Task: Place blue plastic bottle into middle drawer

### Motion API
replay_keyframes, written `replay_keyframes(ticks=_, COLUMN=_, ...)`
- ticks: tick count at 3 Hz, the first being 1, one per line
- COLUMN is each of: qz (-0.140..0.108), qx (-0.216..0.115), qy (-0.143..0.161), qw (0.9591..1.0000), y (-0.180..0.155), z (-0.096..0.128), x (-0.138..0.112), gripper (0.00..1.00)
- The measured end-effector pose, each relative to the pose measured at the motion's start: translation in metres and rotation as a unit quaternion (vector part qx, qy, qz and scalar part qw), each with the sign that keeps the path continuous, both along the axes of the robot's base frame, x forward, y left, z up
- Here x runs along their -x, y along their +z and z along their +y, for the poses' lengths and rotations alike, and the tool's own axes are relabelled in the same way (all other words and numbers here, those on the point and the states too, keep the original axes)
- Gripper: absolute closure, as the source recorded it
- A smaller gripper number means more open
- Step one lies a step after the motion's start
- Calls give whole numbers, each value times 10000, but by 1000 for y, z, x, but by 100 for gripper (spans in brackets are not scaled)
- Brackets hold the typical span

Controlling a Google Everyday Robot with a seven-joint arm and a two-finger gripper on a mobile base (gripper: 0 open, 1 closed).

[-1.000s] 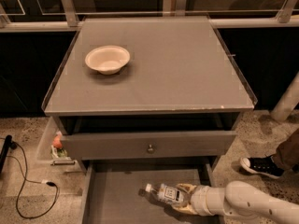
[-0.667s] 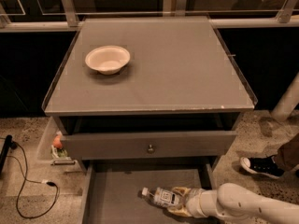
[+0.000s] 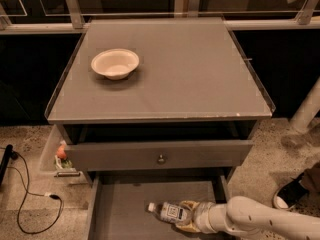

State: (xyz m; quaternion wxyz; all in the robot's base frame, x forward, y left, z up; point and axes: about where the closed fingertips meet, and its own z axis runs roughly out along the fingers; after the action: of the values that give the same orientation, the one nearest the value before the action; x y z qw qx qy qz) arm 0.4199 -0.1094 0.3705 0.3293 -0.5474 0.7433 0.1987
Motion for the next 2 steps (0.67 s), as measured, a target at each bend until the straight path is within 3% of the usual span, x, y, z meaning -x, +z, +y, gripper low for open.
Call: replay_keyframes(ticks=2, qz=0, qx=0, qy=0, qw=10000, y=0, z=0, x=0, gripper=36)
